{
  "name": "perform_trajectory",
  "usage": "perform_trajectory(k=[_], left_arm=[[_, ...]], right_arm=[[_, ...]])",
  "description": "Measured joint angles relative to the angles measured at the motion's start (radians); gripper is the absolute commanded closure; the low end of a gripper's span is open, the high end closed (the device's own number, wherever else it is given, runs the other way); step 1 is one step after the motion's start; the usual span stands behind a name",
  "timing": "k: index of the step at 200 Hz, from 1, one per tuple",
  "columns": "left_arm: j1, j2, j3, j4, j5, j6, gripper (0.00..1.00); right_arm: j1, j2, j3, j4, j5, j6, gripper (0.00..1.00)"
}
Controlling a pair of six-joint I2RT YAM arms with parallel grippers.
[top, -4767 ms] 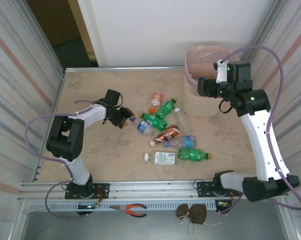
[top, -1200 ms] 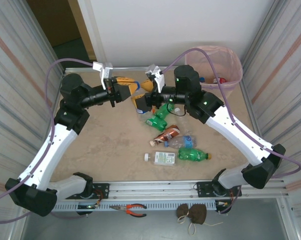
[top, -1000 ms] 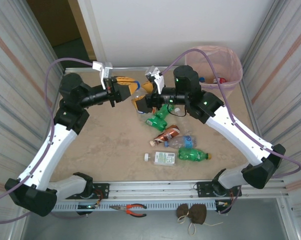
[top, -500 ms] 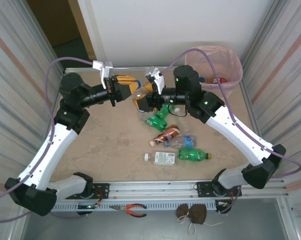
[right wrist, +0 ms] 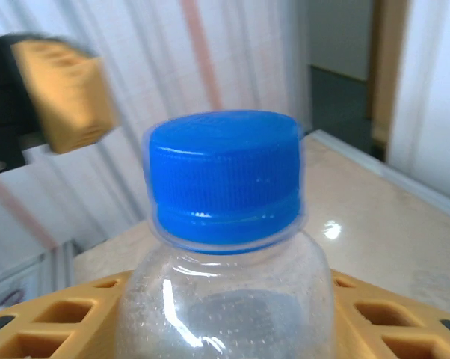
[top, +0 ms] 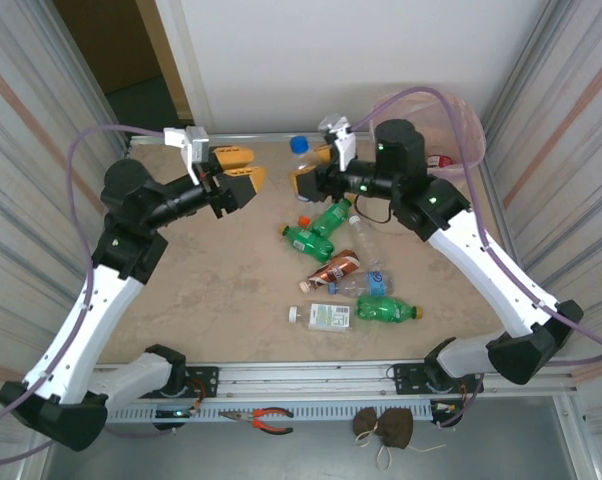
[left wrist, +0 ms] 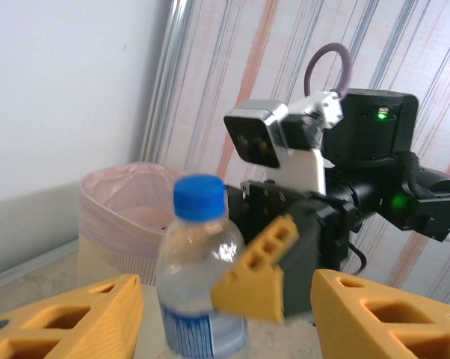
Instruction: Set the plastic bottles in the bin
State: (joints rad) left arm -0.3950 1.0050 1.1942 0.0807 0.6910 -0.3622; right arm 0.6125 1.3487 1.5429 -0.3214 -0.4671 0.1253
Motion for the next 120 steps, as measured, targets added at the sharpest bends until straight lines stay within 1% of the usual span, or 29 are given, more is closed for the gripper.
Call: perform_trajectory(k=[35, 77, 103, 120], left_arm=[[0.000, -0.029, -0.013, -0.003, -0.032, 0.009, 0.39], [0.000, -0.028, -0.032, -0.008, -0.047, 0.010, 0.39], [0.000, -0.028, -0.043, -0.008, -0.050, 0.010, 0.39], [0.000, -0.028, -0.053, -0.008, -0.051, 0.007, 0.39]], right_arm=[[-0.183, -0.018, 0.000, 0.014, 0.036, 0.092, 0.52], [-0.406, -0.006, 0.042, 0.028, 0.145, 0.244, 0.55], [-0.499, 0.022, 0.066, 0.056, 0.256, 0.357, 0.57], [-0.552, 0.060, 0.066, 0.083, 0.310, 0.464, 0.61]])
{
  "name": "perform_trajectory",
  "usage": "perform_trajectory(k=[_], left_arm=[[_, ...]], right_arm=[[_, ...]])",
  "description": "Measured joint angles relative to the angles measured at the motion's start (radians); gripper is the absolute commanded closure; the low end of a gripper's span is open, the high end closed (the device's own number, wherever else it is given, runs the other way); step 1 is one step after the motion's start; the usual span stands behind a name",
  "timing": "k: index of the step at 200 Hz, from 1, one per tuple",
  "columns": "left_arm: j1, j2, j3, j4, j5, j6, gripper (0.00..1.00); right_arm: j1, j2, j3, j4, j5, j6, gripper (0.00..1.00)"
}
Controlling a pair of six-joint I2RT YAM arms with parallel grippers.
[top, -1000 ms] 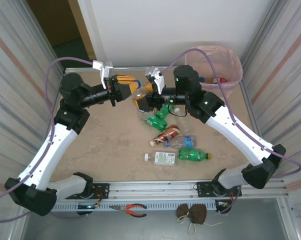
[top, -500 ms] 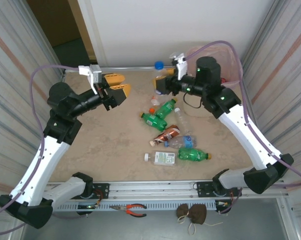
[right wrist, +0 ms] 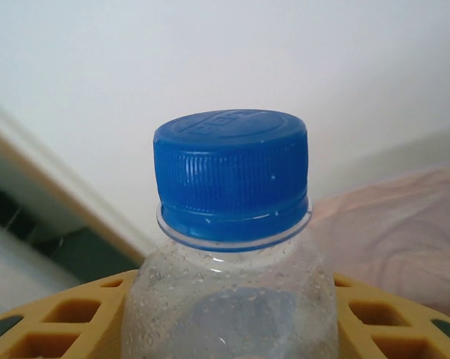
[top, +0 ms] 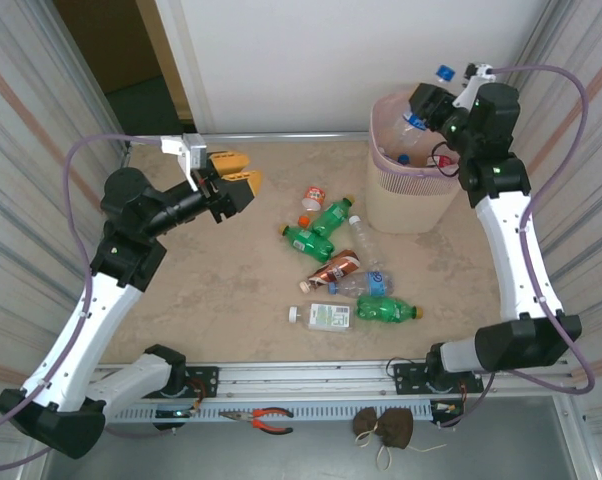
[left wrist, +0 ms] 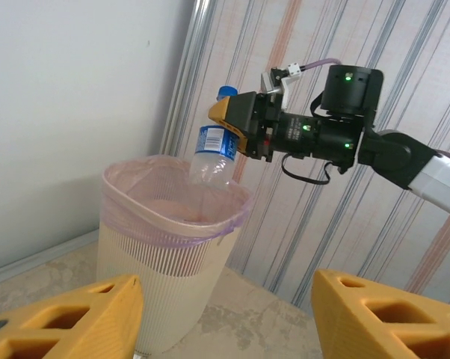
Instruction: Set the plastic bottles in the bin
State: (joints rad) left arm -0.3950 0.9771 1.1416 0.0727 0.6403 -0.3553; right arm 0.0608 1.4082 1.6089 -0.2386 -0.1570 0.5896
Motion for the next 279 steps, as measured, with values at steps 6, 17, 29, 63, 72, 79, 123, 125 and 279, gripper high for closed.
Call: perform_trajectory(k=[6, 17, 29, 63, 72, 79, 123, 125, 279], left_arm=[[0.000, 0.000, -0.003, 0.000, 0.000, 0.000, 0.39], [0.000, 0.000, -0.008, 0.003, -0.001, -0.005, 0.39], [0.000, 0.000, -0.013, 0.004, -0.006, -0.008, 0.39], [0.000, 0.000, -0.024, 0.010, -0.007, -0.016, 0.39], [0.000, 0.000, -0.026, 0.010, -0.007, -0.017, 0.39], [0.000, 0.000, -0.028, 0.013, -0.007, -0.019, 0.39], [0.000, 0.000, -0.051, 0.030, -0.009, -0.036, 0.39], [0.000, -0.001, -0.052, 0.030, -0.009, -0.036, 0.39], [0.000, -0.001, -0.091, 0.038, -0.018, -0.064, 0.38]], right_arm=[[-0.014, 0.016, 0.000, 0.008, 0.014, 0.036, 0.61], [-0.038, 0.052, 0.000, 0.029, 0.044, 0.110, 0.61], [-0.055, 0.096, 0.000, 0.038, 0.095, 0.214, 0.61], [-0.055, 0.244, 0.062, -0.026, 0.225, 0.530, 0.58], [-0.049, 0.283, 0.086, -0.048, 0.253, 0.609, 0.56], [-0.043, 0.310, 0.102, -0.060, 0.275, 0.664, 0.55], [0.024, 0.450, 0.192, -0.138, 0.398, 0.921, 0.52], [0.027, 0.456, 0.195, -0.140, 0.401, 0.930, 0.52], [0.061, 0.690, 0.379, -0.311, 0.425, 1.157, 0.18]])
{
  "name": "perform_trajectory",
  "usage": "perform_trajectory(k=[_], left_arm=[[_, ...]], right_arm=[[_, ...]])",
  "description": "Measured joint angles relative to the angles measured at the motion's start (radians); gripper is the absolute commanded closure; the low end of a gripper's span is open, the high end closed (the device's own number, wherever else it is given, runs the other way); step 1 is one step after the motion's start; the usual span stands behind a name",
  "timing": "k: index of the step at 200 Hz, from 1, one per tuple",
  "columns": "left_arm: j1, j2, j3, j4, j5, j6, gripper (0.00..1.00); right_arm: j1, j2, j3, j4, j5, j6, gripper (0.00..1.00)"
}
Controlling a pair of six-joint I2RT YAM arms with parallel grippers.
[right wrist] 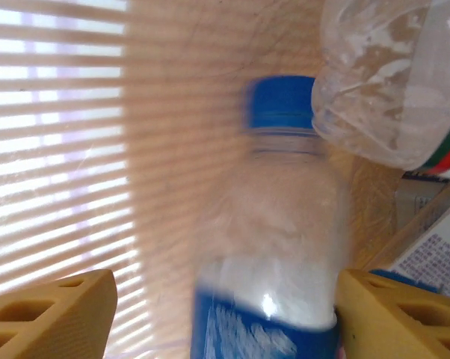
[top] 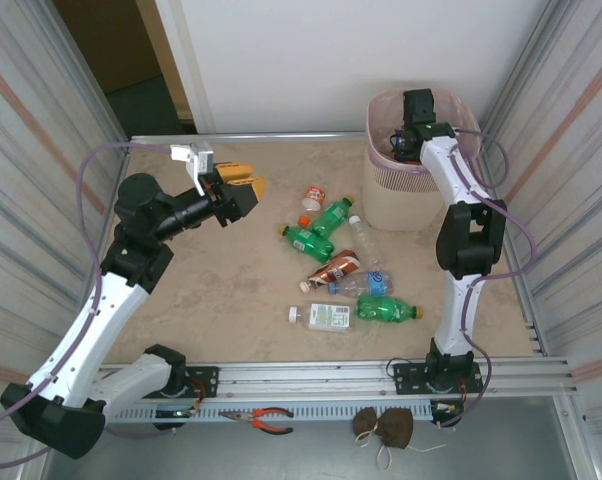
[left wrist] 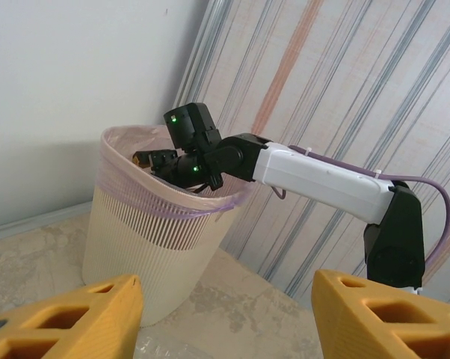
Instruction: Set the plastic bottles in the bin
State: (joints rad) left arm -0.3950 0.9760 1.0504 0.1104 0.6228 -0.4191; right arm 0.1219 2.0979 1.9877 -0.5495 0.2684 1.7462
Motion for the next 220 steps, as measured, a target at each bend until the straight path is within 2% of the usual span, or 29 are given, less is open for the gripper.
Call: perform_trajectory(k=[27, 66, 135, 180, 220], left_arm=[[0.000, 0.000, 0.000, 0.005, -0.005, -0.004, 0.38], [0.000, 0.000, 0.000, 0.011, -0.008, -0.005, 0.38], [0.000, 0.040, 0.000, -0.040, -0.026, -0.005, 0.40], [0.000, 0.113, 0.024, -0.132, -0.030, -0.003, 0.43], [0.000, 0.196, 0.075, -0.237, -0.042, 0.023, 0.45]], right_arm=[[-0.006, 0.000, 0.057, -0.068, 0.000, -0.002, 0.13], [-0.018, -0.014, 0.160, -0.180, 0.001, -0.006, 0.12], [-0.037, -0.167, 0.164, -0.263, -0.005, -0.090, 0.14], [-0.058, -0.308, 0.075, -0.180, -0.068, -0.267, 0.18], [-0.070, -0.462, -0.105, 0.003, -0.223, -0.557, 0.22]])
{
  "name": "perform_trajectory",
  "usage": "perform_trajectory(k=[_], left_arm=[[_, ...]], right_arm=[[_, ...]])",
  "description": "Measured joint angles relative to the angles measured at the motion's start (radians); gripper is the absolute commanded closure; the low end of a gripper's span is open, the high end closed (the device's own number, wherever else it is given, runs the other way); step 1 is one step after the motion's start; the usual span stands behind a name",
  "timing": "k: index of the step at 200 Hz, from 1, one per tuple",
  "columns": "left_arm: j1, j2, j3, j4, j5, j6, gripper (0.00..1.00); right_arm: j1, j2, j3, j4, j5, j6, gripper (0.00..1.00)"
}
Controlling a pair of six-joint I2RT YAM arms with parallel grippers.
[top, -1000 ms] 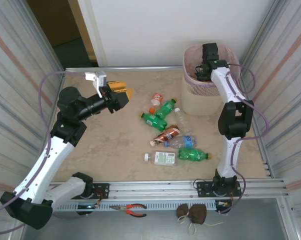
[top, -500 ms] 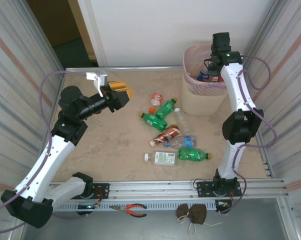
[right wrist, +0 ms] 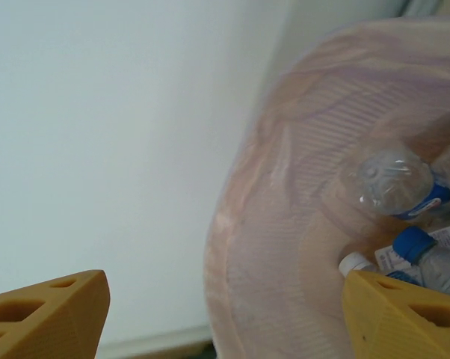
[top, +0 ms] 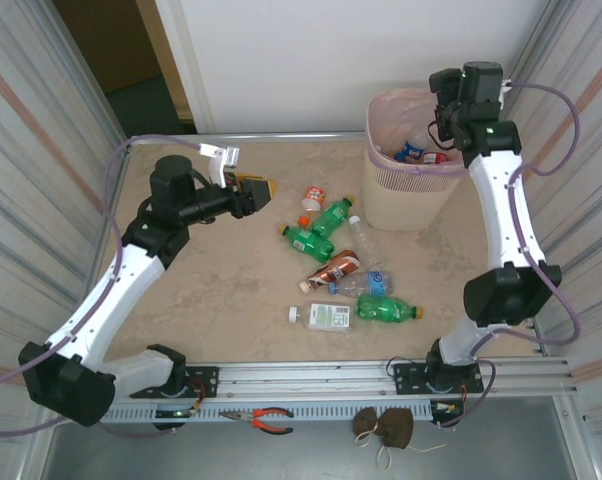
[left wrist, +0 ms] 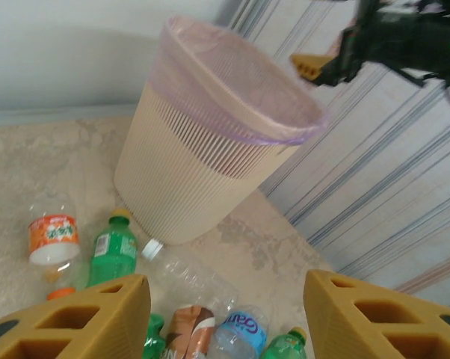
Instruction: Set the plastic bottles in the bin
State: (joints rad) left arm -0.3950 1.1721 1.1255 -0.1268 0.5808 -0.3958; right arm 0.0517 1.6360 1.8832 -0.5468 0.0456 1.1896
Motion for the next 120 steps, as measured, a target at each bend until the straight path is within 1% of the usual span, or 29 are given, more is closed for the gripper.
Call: perform_trajectory(k=[20, 49, 70, 91, 120], left_arm=[[0.000, 0.051, 0.025, -0.059, -0.011, 0.011, 0.46], [0.000, 0.133, 0.046, -0.124, -0.052, -0.010, 0.47], [0.000, 0.177, 0.033, -0.128, -0.083, -0.078, 0.47], [0.005, 0.201, -0.022, -0.077, -0.098, -0.173, 0.46], [0.030, 0.266, -0.079, -0.008, -0.108, -0.312, 0.46]], right_arm=[[0.000, -0.071, -0.062, 0.026, -0.046, -0.126, 0.22], [-0.003, -0.179, -0.138, 0.038, -0.055, -0.255, 0.22], [-0.013, -0.264, -0.206, 0.039, -0.050, -0.311, 0.22], [-0.024, -0.336, -0.270, 0.037, -0.044, -0.346, 0.22], [-0.042, -0.394, -0.336, 0.030, -0.043, -0.370, 0.22]])
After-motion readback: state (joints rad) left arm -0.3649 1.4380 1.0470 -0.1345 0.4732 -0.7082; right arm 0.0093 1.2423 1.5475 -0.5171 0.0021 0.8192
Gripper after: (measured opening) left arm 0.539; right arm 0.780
